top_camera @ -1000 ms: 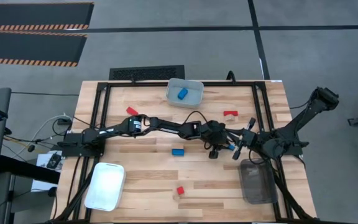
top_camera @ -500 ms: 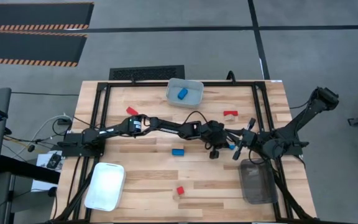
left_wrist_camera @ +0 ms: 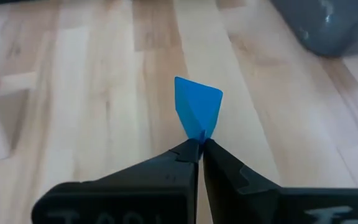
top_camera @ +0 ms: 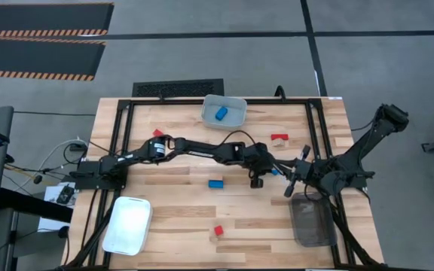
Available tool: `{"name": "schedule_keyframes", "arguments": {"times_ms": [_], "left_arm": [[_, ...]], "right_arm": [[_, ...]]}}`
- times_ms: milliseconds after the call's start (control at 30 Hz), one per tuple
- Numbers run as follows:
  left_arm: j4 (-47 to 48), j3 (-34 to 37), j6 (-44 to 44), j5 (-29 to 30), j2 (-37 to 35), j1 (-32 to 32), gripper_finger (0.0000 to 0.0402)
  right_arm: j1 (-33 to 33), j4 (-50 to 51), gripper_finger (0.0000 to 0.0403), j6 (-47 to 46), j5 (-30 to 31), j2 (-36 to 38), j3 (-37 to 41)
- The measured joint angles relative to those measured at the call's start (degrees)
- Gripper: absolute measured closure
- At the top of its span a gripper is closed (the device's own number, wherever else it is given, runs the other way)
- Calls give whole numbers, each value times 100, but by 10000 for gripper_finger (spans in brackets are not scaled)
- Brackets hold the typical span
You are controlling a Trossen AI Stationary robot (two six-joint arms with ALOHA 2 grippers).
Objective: Sort & place blocks by color
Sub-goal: Put the blue triangle block into the gray bin
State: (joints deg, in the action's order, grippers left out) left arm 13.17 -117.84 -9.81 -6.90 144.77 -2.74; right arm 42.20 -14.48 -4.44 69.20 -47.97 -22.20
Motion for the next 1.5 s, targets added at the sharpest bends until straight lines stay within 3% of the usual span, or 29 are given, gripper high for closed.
{"name": "schedule_keyframes", "arguments": {"times_ms": [333,733,933,1233,1367,1500], "left_arm": [[1348,-2,-216,1121,-602,4,401],[2177,78,-167,1564,-809,76,401],[1538,1376,1,1723,-1501,137,401],[66,3979,420,2203,-3369,-226,401],[44,4433,513,2455,-3949,-609,401],[102,4459,488,2562,-4078,-1069,401]], "right_arm": [[51,414,351,-507,58,-1,-2],[848,424,351,-639,962,-1,-2],[1089,649,351,-1023,1076,-1,-2],[1090,845,351,-1457,1081,-4,-2],[937,822,351,-1463,1075,-4,-2],[701,813,351,-1463,1015,-1,-2]]}}
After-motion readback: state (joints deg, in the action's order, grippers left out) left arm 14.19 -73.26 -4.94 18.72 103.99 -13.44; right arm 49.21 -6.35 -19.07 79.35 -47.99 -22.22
